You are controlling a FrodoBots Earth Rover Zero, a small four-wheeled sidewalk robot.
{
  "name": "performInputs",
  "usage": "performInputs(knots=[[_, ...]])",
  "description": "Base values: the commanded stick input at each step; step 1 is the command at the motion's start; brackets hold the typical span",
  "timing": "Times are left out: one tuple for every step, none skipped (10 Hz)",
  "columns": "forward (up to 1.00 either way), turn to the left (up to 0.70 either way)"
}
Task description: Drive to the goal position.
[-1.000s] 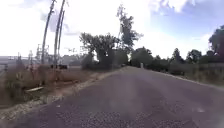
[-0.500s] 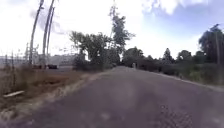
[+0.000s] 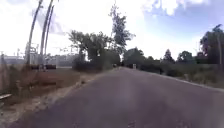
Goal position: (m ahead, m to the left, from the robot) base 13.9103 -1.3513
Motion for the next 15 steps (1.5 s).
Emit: performInputs(knots=[[1.00, 0.00], [1.00, 0.00], [1.00, 0.00], [1.00, 0.00], [1.00, -0.27], [1.00, -0.40], [1.00, -0.32], [1.00, -0.17], [1.00, -0.06], [1.00, 0.00], [1.00, 0.00], [1.00, 0.00], [1.00, 0.00], [1.00, 0.00], [1.00, 0.00]])
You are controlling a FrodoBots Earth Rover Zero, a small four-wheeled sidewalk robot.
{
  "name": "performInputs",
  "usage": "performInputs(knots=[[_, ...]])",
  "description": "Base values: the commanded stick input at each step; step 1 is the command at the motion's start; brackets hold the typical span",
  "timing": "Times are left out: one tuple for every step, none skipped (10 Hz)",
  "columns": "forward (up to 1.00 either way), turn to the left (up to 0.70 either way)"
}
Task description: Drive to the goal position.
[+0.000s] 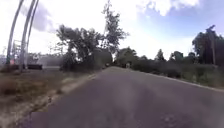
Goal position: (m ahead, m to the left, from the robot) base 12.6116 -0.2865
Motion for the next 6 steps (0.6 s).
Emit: performInputs(knots=[[1.00, 0.00], [1.00, 0.00], [1.00, 0.00], [1.00, 0.00], [1.00, 0.00], [1.00, 0.00]])
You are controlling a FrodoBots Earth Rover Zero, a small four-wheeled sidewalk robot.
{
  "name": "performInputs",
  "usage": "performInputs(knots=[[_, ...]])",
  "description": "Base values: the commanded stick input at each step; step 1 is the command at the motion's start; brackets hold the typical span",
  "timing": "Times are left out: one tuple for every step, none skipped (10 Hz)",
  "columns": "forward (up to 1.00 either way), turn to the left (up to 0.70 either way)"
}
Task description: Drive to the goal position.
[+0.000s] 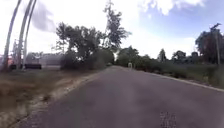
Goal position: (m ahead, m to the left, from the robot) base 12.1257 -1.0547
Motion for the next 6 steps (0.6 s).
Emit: performInputs(knots=[[1.00, 0.00], [1.00, 0.00], [1.00, 0.00], [1.00, 0.00], [1.00, 0.00], [1.00, -0.01]])
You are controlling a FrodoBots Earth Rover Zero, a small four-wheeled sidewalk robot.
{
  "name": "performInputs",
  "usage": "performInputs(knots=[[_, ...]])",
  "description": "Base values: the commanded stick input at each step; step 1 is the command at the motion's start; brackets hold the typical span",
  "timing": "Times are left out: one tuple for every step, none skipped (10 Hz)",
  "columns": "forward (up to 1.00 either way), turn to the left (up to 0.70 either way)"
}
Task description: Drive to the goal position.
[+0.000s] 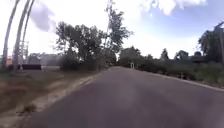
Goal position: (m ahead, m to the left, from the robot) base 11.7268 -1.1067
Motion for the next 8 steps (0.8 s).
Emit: performInputs(knots=[[1.00, -0.33], [1.00, -0.38], [1.00, -0.20], [1.00, 0.00], [1.00, 0.00], [1.00, 0.00], [1.00, 0.00], [1.00, 0.00]])
